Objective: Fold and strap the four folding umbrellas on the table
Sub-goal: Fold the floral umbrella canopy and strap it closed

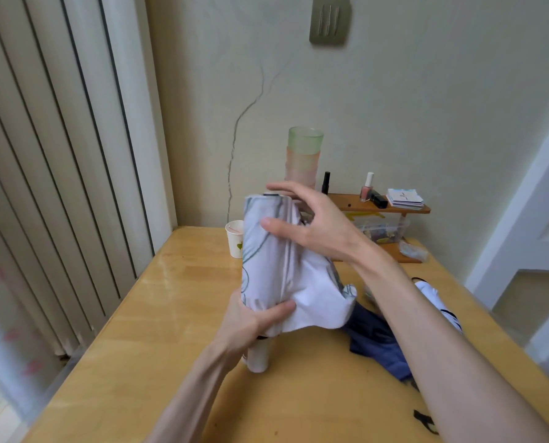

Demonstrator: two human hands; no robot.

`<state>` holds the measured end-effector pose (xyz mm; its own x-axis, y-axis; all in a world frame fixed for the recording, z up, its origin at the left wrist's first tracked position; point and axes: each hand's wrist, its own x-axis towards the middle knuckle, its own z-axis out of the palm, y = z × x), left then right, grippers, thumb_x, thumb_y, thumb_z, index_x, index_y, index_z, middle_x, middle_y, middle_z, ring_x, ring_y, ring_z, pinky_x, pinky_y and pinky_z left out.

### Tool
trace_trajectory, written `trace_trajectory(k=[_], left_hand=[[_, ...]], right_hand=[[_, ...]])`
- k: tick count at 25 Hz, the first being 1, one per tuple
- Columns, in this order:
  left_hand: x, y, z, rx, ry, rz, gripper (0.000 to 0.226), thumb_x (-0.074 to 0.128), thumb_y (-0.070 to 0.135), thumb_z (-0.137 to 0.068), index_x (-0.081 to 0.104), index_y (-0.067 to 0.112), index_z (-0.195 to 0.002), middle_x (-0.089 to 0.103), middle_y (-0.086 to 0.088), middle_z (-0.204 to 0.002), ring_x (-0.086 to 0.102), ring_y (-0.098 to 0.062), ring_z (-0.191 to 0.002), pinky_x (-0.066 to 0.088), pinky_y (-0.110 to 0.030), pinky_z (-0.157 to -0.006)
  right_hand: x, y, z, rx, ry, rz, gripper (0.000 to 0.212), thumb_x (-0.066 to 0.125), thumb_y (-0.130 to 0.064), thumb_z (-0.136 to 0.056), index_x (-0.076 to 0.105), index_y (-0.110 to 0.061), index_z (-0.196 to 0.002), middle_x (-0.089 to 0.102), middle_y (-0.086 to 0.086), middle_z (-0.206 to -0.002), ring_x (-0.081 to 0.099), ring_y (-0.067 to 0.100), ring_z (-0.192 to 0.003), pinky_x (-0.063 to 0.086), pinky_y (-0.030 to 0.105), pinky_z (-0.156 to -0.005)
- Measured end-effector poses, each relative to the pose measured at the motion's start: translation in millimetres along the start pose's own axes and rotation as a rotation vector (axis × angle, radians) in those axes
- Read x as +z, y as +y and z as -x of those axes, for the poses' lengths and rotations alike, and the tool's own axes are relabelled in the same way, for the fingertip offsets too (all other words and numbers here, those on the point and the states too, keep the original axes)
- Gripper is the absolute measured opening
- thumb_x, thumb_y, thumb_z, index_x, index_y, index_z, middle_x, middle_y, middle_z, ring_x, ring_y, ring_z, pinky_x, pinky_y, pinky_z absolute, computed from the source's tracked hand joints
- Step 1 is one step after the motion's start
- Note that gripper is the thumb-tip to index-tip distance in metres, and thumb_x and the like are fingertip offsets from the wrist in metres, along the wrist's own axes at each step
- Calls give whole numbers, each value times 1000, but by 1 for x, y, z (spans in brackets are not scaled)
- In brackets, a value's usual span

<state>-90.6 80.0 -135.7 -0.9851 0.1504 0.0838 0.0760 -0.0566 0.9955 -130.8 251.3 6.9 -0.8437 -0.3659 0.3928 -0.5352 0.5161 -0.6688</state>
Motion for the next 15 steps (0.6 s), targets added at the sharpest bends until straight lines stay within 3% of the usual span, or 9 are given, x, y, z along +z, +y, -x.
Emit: trace_trajectory(k=[1, 3, 5, 7, 9, 11, 13, 15], left_hand=[[-5, 1, -1, -5, -5, 41, 52, 93, 27, -69, 73, 12, -114, 81, -9, -98, 77, -31, -87, 61, -41, -71], [-16, 8, -3, -35, -29, 133, 48, 89, 23, -71, 71, 9, -113, 78, -17, -95, 74, -39, -72, 57, -40, -60], [-26, 15, -3, -63, -41, 167, 42, 89, 21, -69, 69, 4, -102, 70, -23, -81, 64, -34, -55, 55, -38, -54], [-35, 19, -4, -30, -29, 140, 43, 90, 22, -67, 67, -1, -94, 65, -26, -73, 58, -30, -50, 51, -33, -48], [-41, 19, -6, -11, -8, 104, 44, 90, 22, -70, 66, -4, -97, 66, -32, -77, 59, -32, -55, 49, -31, -46], [-42, 16, -9, -17, 23, 89, 49, 92, 24, -71, 68, -5, -102, 66, -40, -88, 60, -34, -60, 51, -32, -50], [-40, 14, -11, -18, 51, 115, 49, 93, 25, -71, 71, -3, -105, 69, -38, -97, 63, -36, -63, 56, -37, -57], [-37, 14, -12, -37, 85, 179, 48, 93, 23, -70, 73, 0, -108, 74, -29, -104, 68, -37, -72, 60, -48, -70]], right_hand=[[0, 6, 8, 39, -22, 16, 72, 81, -57, -86, 52, -39, -150, 59, -20, -145, 56, -4, -131, 46, 29, -110], [9, 19, 25, 66, 24, -38, 72, 83, -52, -86, 52, -39, -151, 61, -23, -141, 59, -6, -127, 48, 22, -106], [18, 28, 36, 82, 149, -215, 56, 85, -33, -89, 65, -26, -140, 72, -14, -124, 70, 1, -112, 56, 21, -96], [24, 34, 39, 77, 282, -292, 34, 86, -25, -88, 76, -16, -119, 79, -3, -104, 75, 10, -95, 58, 24, -83], [29, 37, 41, 62, 359, -286, 17, 85, -23, -88, 78, -12, -99, 78, -6, -82, 70, 10, -72, 53, 21, -70], [35, 35, 42, 28, 406, -280, 14, 83, -21, -90, 74, -14, -99, 70, -15, -73, 61, 3, -62, 48, 18, -65], [36, 36, 50, 17, 388, -326, 27, 83, -23, -91, 69, -20, -114, 69, -14, -92, 67, 3, -79, 53, 23, -74], [33, 41, 62, 49, 198, -261, 49, 88, -29, -86, 63, -30, -128, 66, -15, -121, 66, 3, -112, 52, 22, -95]])
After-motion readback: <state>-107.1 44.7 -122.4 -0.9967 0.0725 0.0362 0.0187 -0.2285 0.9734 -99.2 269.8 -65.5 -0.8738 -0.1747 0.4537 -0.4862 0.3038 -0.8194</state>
